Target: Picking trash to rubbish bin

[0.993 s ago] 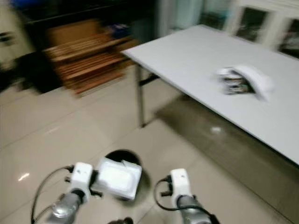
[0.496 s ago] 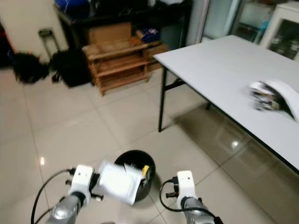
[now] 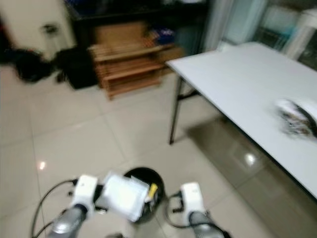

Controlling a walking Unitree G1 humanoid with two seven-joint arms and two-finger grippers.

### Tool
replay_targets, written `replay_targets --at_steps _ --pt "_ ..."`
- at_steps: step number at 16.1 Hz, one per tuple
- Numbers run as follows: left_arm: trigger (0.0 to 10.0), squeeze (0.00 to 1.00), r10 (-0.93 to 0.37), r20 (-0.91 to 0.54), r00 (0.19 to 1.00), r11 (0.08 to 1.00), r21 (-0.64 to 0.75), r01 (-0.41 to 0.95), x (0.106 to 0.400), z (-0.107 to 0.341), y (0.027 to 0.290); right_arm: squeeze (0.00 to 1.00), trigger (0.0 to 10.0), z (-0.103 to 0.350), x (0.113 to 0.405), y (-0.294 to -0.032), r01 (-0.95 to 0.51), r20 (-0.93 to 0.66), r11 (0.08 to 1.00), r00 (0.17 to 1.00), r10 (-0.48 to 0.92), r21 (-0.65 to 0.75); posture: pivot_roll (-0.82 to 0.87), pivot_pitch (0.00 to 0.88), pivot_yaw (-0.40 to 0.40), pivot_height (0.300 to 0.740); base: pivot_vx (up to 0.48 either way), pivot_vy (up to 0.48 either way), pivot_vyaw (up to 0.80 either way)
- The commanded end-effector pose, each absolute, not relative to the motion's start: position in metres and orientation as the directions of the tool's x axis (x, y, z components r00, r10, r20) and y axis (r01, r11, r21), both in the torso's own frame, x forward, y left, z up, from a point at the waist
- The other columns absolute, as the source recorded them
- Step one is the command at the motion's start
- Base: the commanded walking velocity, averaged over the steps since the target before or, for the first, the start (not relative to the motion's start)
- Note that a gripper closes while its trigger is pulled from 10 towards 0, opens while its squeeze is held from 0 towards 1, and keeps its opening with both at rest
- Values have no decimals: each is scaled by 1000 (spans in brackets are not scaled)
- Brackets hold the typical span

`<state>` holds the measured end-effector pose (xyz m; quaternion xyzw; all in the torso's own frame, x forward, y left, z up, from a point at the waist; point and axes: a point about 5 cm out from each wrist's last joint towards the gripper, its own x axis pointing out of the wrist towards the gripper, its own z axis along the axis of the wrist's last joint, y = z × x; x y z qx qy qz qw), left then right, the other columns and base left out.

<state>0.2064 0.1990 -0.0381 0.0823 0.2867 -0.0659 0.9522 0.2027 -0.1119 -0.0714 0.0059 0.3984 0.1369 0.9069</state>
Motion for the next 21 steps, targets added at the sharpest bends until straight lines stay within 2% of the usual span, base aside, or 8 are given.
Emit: replay_targets --at_steps 1,3,7,10,14,18,21 --pt "10000 0 -83 -544 835 979 113 171 211 -36 195 0 10000 -69 207 -118 -256 -711 962 659 246 95 92 38 -31 740 345 0 800" --pt "10000 0 -81 -543 836 979 115 170 211 -36 195 0 10000 -69 207 -120 -230 -708 968 666 233 102 88 37 -32 740 345 0 0" --pt "10000 0 -59 -548 834 969 168 179 212 -36 198 0 10000 -68 208 -121 -253 -701 963 671 243 91 82 44 -38 740 0 0 0" --pt "10000 0 -76 -565 822 911 296 288 223 -35 201 0 10000 -65 208 -120 -353 -675 933 671 306 71 69 56 -53 740 0 0 0" --pt "10000 0 -98 -524 846 873 362 326 251 -21 203 0 10000 -57 206 -118 -500 -597 860 661 455 103 25 74 -60 740 0 0 0" --pt "10000 0 -174 -485 857 836 387 389 282 -2 189 0 10000 -46 203 -130 -566 -542 820 665 514 85 -14 89 -60 740 0 0 0" --pt "10000 0 -273 -433 859 811 376 447 299 13 168 0 10000 -36 205 -147 -518 -509 854 725 464 41 -39 97 -64 740 0 0 0"
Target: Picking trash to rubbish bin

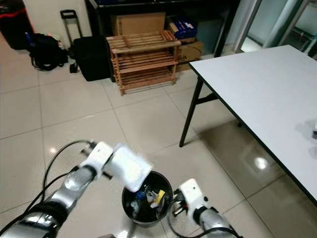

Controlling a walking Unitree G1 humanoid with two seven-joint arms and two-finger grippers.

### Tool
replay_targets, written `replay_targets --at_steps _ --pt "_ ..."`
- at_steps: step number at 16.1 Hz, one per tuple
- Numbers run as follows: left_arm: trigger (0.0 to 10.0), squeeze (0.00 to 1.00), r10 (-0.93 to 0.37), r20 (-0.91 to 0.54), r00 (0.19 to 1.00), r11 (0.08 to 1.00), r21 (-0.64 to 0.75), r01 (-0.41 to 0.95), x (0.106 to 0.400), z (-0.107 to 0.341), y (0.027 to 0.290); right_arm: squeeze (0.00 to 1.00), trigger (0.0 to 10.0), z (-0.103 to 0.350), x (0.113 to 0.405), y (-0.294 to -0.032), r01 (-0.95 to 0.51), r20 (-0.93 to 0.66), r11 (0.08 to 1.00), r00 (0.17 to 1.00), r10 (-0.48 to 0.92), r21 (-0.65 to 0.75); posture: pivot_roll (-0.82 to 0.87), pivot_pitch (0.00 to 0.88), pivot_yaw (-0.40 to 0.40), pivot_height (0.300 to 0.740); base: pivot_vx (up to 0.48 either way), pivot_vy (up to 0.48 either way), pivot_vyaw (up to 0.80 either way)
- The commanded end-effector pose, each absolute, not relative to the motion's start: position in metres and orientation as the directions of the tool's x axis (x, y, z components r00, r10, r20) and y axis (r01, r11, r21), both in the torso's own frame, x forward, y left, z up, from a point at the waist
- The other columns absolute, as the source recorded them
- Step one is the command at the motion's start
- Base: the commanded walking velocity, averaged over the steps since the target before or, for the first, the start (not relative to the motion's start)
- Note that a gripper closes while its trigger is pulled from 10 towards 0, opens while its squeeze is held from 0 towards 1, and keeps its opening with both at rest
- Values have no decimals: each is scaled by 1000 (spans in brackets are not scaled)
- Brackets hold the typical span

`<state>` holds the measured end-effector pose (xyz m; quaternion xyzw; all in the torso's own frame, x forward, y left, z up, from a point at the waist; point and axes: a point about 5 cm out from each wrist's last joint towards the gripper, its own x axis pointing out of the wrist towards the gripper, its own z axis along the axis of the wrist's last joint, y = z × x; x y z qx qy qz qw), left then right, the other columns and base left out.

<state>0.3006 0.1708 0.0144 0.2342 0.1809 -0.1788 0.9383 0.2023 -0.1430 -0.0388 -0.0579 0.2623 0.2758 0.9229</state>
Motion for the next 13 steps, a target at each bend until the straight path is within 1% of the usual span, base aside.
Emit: replay_targets --at_steps 1,2,3,4,9,12,13 --pt "10000 188 -296 -426 855 803 374 464 302 15 163 0 10000 -35 204 -150 -513 -506 858 732 457 33 -44 97 -65 740 0 0 0" --pt "10000 475 -332 -399 855 803 355 478 306 20 155 0 10000 -34 203 -152 -509 -506 860 735 452 29 -46 95 -68 740 0 0 0" --pt "10000 953 -344 -384 857 805 349 480 308 22 152 0 10000 -34 203 -152 -509 -507 860 734 451 28 -45 95 -71 740 0 0 0" --pt "10000 1000 -348 -376 859 804 350 480 310 24 150 0 10000 -34 202 -152 -509 -509 861 734 450 28 -45 94 -71 740 0 0 0" --pt "10000 1000 -352 -331 875 815 352 461 317 33 150 0 10000 -32 203 -148 -506 -508 862 735 448 29 -42 87 -78 740 0 0 0" --pt "10000 1000 -371 -325 870 824 318 469 316 33 148 0 10000 -31 203 -149 -506 -509 862 735 448 27 -41 85 -81 740 0 0 0" --pt "10000 1000 -383 -345 857 814 313 490 312 28 146 0 10000 -31 203 -148 -505 -510 863 735 446 26 -41 84 -79 740 0 0 0"
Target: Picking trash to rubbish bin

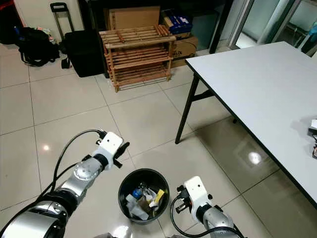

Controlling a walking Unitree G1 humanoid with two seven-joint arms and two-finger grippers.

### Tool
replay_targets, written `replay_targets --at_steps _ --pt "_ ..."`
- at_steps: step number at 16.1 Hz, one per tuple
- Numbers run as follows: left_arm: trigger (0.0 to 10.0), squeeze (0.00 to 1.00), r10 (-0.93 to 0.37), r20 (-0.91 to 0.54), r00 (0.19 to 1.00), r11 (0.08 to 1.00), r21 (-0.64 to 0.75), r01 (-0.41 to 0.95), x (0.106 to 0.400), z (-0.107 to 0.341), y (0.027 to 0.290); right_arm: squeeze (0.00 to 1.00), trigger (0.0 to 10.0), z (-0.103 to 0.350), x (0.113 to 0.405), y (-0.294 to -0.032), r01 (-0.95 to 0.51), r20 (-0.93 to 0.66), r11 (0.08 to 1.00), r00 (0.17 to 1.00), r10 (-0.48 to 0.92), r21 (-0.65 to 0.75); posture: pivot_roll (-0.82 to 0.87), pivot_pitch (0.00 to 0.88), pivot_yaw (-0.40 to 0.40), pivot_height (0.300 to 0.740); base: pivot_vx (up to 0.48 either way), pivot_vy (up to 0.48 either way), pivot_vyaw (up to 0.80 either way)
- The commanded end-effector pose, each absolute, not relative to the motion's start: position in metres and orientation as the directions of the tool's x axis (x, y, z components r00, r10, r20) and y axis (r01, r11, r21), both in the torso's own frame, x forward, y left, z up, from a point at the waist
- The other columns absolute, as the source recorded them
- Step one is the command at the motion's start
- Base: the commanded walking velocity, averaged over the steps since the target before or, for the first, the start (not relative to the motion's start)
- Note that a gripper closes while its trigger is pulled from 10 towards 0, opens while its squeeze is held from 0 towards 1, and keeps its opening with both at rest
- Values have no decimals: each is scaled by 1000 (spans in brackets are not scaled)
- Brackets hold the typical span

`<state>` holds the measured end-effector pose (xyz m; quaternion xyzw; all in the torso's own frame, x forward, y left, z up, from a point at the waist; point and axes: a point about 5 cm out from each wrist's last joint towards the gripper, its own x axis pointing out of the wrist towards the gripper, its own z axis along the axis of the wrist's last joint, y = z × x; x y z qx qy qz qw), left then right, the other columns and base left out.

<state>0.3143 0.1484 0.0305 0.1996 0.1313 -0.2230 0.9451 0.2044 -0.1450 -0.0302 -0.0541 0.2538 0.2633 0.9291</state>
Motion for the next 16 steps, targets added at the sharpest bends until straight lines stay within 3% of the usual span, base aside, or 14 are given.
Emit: replay_targets --at_steps 1,4,7,9,16 --pt "10000 0 -367 -404 838 831 263 491 301 13 147 0 10000 -31 203 -149 -493 -513 870 740 435 26 -39 78 -68 740 0 0 0" --pt "10000 0 -297 -489 820 917 93 388 265 -21 152 0 10000 -43 202 -155 -393 -585 919 745 320 2 -14 66 -57 740 0 0 0" --pt "10000 0 -257 -545 798 929 87 359 225 -47 154 0 10000 -55 199 -163 -224 -658 975 734 167 -2 9 55 -47 740 0 0 0" --pt "10000 0 -241 -578 780 946 40 322 204 -58 156 0 10000 -63 194 -165 -109 -699 994 709 88 14 23 47 -40 740 0 0 -800" --pt "10000 0 -210 -586 783 958 38 285 194 -57 167 0 10000 -64 199 -161 -80 -710 997 703 52 -7 38 28 -25 740 0 0 -800"
